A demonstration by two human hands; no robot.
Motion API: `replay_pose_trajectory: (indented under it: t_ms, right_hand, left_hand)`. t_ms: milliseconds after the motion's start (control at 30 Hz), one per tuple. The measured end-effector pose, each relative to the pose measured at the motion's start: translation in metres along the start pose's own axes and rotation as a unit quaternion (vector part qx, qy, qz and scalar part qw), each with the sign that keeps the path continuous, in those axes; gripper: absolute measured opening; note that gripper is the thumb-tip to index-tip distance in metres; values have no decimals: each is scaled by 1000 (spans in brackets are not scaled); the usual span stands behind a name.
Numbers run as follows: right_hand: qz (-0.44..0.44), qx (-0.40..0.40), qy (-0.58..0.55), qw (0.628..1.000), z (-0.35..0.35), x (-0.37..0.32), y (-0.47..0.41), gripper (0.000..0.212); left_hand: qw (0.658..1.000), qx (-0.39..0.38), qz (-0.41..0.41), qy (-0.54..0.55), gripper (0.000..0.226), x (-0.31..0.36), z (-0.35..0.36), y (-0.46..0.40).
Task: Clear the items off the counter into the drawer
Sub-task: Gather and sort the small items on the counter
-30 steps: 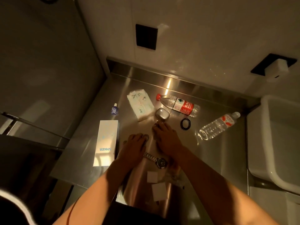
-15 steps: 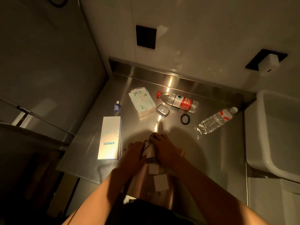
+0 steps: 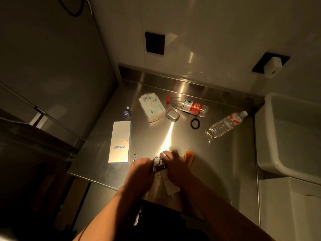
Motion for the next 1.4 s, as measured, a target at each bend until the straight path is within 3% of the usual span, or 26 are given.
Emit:
replay_pose_trajectory:
  t_ms: [100,167,267,367,467,533,600,700,833,967,1133,1333,1400]
  right_hand:
    - [4,2,12,1000,0,3,4,63]
    - [34,18,12,999,-4,10,5,51]
    - [80,85,-169,979,-24,23,6,32]
    - [41,122,-279,952,-43,30,0,39]
    - [22,185,-198,962,-62,49,-11,33]
    - [14,187,-141,972,-69,60,-22,33]
    - [8,221,-135,966,-80,66,-30,31]
    - [11,273,-161,948,-91,75,-41,52]
    - [50,195,-92,975,-87,100,-71,41]
    - [100,126,-69,985,-64,124,-86,52]
    - [113,70,-100,986,-40,132,-82,52]
    - [102,69,-120,985,-28,138,-74,50]
    - [107,68,-132,983,-25,141,-68,50]
  left_hand:
    - [1000,-3,15,0,12,-3,-8,0]
    - [1000,-10,13,-15,10,-6,-12,-3]
    - [999,-5,18,-39,19,-9,-17,-10]
    - [999,3,5,-42,31,-10,-26,-22]
    - [999,9,-10,-48,34,-11,-36,-39]
    - [999,10,-11,-52,37,-12,-42,-51]
    - [998,14,-4,-55,39,-11,-48,-67]
    - [997,14,11,-70,43,-5,-56,-95]
    - [997,17,44,-59,37,16,-59,-132]
    - [993,9,117,-10,18,48,-46,-160]
    - [994,44,95,36,37,74,-21,-182]
    - [975,-67,131,-169,49,74,9,-214]
    - [986,-66,108,-106,42,73,9,-223]
Point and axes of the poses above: each hand's wrist, its own y-axis away from the middle knuckle, its own z-axis out of the palm, x = y × z, the point moved 5 cm from there along -y, towards the middle knuckle, and after that the axes turned 7 degrees about y, right-handed, at the moved point
